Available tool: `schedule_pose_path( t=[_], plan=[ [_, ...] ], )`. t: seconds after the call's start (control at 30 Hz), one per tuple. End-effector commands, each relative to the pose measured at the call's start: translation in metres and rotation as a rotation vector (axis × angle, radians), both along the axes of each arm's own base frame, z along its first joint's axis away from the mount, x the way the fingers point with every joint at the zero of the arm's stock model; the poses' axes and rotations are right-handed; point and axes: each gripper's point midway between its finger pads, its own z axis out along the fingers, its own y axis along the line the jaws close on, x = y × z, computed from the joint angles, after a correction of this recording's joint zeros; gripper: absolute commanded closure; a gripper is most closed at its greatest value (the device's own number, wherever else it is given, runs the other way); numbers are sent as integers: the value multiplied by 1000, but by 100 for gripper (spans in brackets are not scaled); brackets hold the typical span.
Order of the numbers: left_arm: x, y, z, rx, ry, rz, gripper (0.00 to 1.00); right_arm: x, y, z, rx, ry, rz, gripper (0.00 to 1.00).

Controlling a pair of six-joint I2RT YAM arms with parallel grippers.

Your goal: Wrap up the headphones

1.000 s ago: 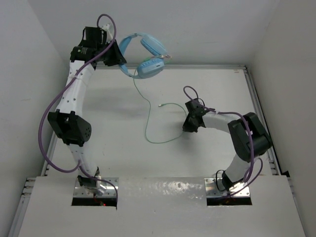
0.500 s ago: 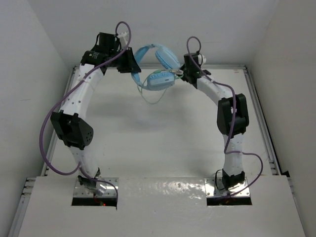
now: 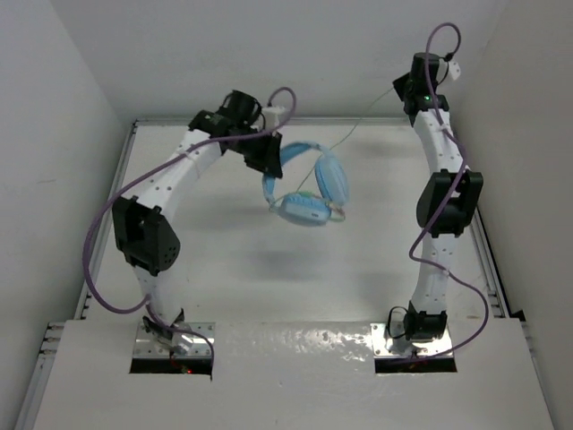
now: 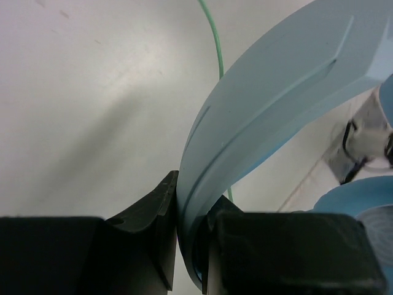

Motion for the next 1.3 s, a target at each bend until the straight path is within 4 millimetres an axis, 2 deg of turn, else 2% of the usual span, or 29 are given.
schedule_pose_path(
  t=[0.0,0.13,0.27,0.33,0.43,0.67,0.77,0.9,1.0,1.13,1.27],
  plan=[
    [-49,-23,-33,22,106,-214,100,-6,-32,65,-6,-130,-73,100],
    [-70,-37,-53,92,109,-323,100,-17,-58,71,-25,-127,-120,100],
    [-82,-31,-84,201,132,-367,100,-25,-80,87,-76,-136,-151,100],
    [-81,-17,-105,292,148,-328,100,-31,-86,103,-110,-154,-161,100],
    [-64,1,-119,401,112,-248,100,-41,-93,127,-179,-178,-172,100],
    [-34,22,-119,540,8,-122,100,-62,-91,171,-275,-239,-144,100],
    [-31,26,-114,555,-16,-117,100,-70,-91,175,-312,-237,-134,100],
    [-33,23,-108,533,-32,-129,100,-74,-93,162,-367,-179,-114,100],
    [-32,26,-108,546,-37,-124,100,-80,-91,161,-384,-179,-107,100],
    [-37,17,-92,484,-56,-163,100,-85,-100,152,-447,-116,-122,100],
    [-31,21,-85,509,-85,-150,100,-89,-100,151,-483,-109,-109,100]
  ],
)
